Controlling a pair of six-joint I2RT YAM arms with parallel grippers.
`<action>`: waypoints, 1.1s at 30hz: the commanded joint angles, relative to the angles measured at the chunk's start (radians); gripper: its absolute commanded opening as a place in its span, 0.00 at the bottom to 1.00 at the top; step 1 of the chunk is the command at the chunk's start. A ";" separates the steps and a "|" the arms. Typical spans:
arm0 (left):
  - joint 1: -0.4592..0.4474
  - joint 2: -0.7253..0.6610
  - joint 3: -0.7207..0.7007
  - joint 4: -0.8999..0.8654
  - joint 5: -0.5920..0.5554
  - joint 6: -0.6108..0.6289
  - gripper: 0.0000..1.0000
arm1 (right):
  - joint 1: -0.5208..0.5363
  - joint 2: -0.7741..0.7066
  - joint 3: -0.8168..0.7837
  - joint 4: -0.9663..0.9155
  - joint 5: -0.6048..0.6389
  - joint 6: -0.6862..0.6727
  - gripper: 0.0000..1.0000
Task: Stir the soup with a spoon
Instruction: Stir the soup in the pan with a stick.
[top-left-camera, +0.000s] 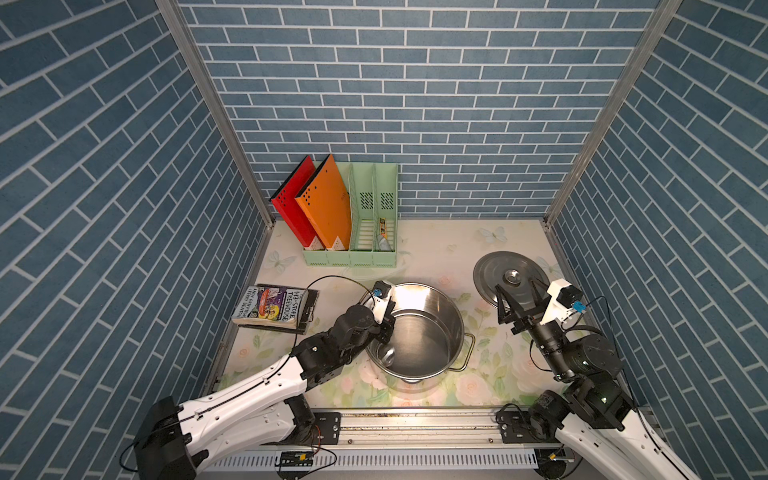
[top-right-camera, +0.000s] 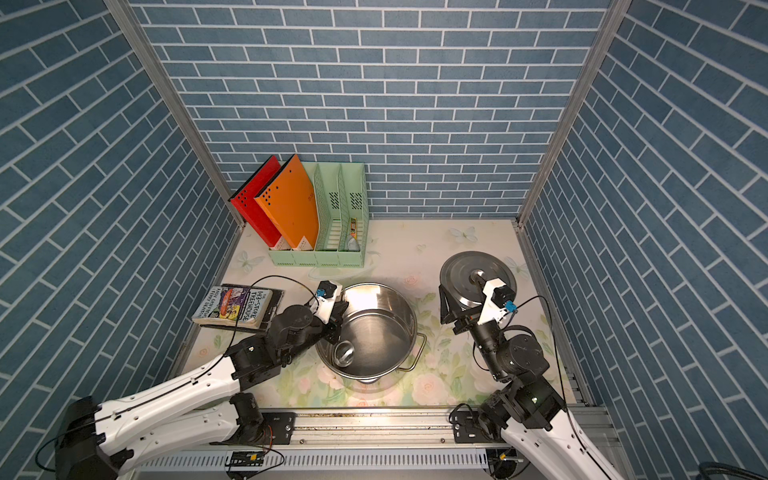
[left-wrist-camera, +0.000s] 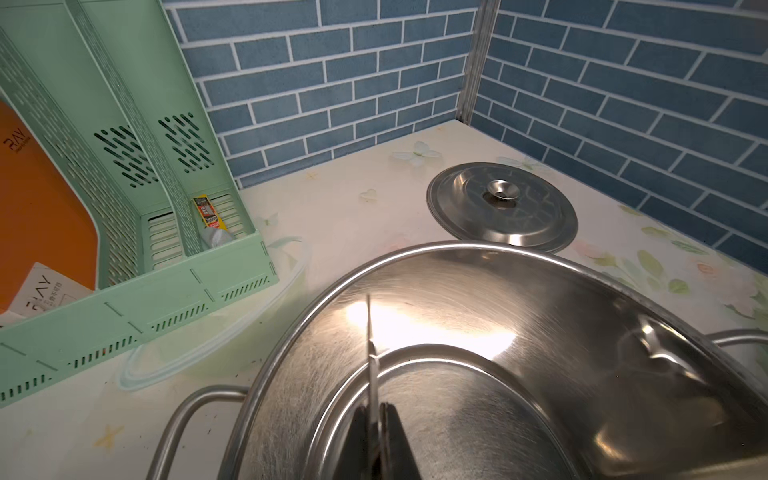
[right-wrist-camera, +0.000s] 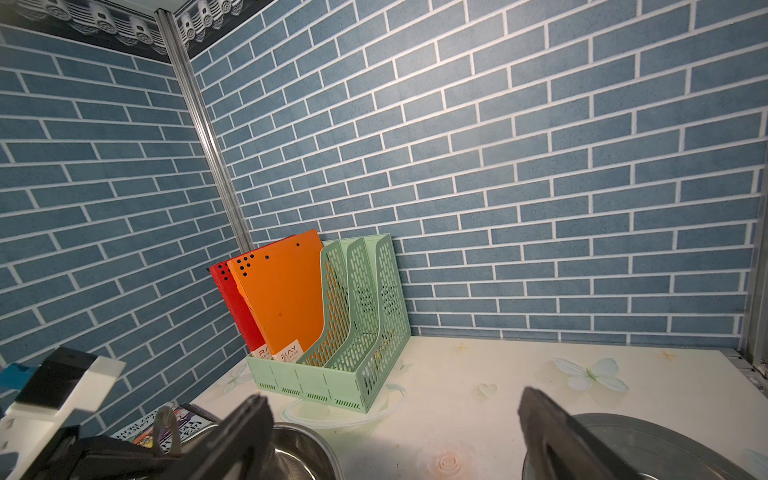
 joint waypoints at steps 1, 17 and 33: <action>0.022 0.104 0.066 0.119 -0.058 0.062 0.00 | 0.002 -0.008 0.018 0.023 -0.005 -0.013 0.97; 0.016 0.451 0.250 0.447 0.451 0.179 0.00 | 0.002 -0.098 0.033 -0.075 0.042 -0.020 0.97; -0.168 0.260 0.098 0.263 0.581 0.192 0.00 | 0.002 -0.100 0.016 -0.065 0.043 -0.025 0.97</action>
